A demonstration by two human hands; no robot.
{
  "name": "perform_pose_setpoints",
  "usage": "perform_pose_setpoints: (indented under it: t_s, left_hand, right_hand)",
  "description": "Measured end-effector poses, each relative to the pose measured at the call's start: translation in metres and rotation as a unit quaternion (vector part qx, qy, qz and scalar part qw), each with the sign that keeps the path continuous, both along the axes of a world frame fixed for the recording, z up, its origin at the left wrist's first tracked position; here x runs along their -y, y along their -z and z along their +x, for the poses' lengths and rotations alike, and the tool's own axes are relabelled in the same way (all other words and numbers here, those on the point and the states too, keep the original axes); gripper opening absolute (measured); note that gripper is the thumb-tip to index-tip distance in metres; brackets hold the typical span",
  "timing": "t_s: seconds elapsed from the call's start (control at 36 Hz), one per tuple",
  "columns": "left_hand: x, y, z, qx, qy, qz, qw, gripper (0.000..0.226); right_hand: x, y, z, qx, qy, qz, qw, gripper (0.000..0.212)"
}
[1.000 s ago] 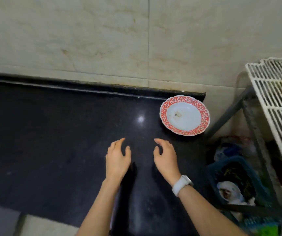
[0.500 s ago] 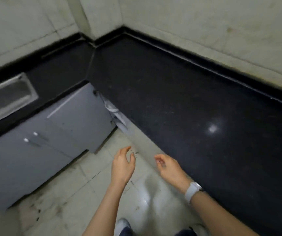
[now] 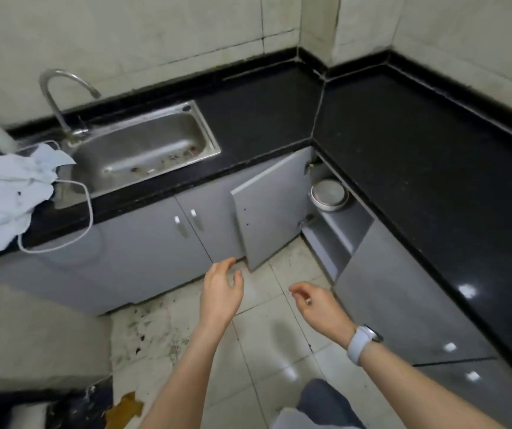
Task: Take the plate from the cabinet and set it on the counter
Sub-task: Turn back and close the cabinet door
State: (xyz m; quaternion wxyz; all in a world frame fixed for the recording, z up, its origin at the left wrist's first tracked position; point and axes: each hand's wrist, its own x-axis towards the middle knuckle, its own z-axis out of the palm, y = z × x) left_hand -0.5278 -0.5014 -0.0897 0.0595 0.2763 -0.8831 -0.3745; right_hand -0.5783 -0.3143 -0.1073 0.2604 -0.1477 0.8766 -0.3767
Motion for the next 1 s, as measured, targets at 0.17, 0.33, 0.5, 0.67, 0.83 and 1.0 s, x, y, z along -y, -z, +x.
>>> perform_pose_setpoints:
  t_s: [0.17, 0.33, 0.5, 0.67, 0.83, 1.0]
  left_hand:
    - [0.055, 0.019, -0.049, 0.020, 0.002, 0.017, 1.000, 0.035]
    - [0.106, 0.042, -0.150, 0.040, 0.067, -0.010, 0.997, 0.038]
    - [0.140, 0.070, -0.252, 0.110, 0.162, -0.010, 0.981, 0.049]
    - [0.150, 0.101, -0.303, 0.215, 0.225, -0.007, 0.950, 0.067]
    - [0.158, 0.113, -0.309, 0.222, 0.241, 0.071, 0.942, 0.056]
    - [0.146, 0.117, -0.307, 0.259, 0.375, 0.156, 0.877, 0.050]
  right_hand:
    - [0.062, 0.013, -0.059, 0.002, 0.006, -0.006, 1.000, 0.027]
    - [0.118, 0.042, -0.148, -0.017, 0.053, -0.016, 0.998, 0.027]
    - [0.161, 0.061, -0.224, -0.031, 0.094, -0.010, 0.995, 0.030]
    - [0.179, 0.077, -0.264, 0.006, 0.141, -0.005, 0.990, 0.035]
    - [0.178, 0.087, -0.268, 0.050, 0.206, -0.007, 0.977, 0.035]
    - [0.169, 0.084, -0.251, 0.088, 0.296, -0.001, 0.951, 0.034]
